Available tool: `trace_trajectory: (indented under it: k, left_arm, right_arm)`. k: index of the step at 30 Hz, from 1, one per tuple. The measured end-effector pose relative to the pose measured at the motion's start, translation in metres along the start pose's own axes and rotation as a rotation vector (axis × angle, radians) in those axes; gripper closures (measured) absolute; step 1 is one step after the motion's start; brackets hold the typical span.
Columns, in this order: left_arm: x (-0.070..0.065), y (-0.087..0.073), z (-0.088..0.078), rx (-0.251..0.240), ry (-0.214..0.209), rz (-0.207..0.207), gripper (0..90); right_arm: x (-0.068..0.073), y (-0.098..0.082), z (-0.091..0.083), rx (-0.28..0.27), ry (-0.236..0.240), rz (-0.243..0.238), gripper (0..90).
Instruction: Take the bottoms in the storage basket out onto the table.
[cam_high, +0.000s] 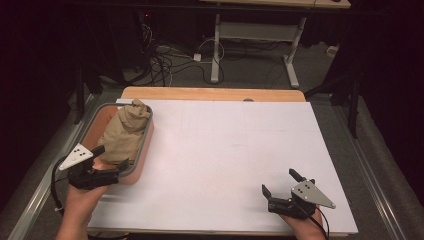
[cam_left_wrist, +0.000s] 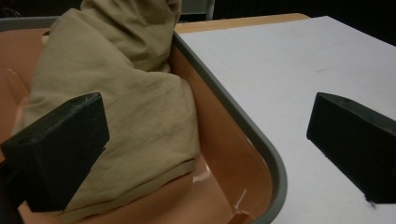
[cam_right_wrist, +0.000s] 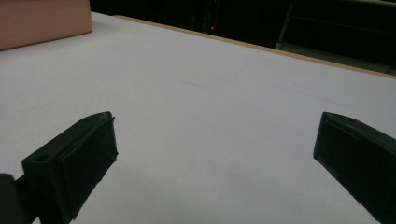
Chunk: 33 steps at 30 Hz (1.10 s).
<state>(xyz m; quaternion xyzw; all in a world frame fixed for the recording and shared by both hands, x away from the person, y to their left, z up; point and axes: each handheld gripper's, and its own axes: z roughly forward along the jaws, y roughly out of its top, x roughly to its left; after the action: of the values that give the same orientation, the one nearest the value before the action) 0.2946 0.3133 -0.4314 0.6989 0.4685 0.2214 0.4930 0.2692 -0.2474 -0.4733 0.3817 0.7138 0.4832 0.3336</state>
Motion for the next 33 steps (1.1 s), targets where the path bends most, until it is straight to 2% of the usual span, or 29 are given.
trace_trajectory:
  k: [13,17,21,27,30,32,33]
  left_arm:
    - [0.020,-0.004,-0.009,0.024,0.063,-0.012,0.0]
    - [0.030,-0.007,-0.016,0.019,0.079,-0.033,0.0]
    - [0.034,-0.008,-0.018,0.017,0.085,-0.047,0.0]
    - [0.029,-0.007,-0.015,0.018,0.093,-0.040,0.0]
    - [0.026,-0.005,-0.014,0.006,0.074,-0.045,0.0]
    - [0.020,-0.001,-0.012,-0.002,0.067,-0.035,0.0]
    - [0.016,0.003,-0.009,0.001,0.050,-0.021,0.0]
  right_arm:
    - [0.000,0.000,0.000,0.003,0.000,0.000,0.2]
    - [0.000,-0.001,0.000,0.003,-0.001,0.000,0.2]
    - [0.000,-0.001,0.000,0.004,-0.001,0.000,0.2]
    - [0.001,-0.001,0.001,0.008,0.002,-0.004,0.2]
    - [0.002,-0.001,0.002,0.012,0.003,-0.005,0.2]
    - [0.002,-0.001,0.002,0.010,0.002,-0.006,0.2]
    - [0.001,-0.001,0.002,0.008,0.003,-0.004,0.2]
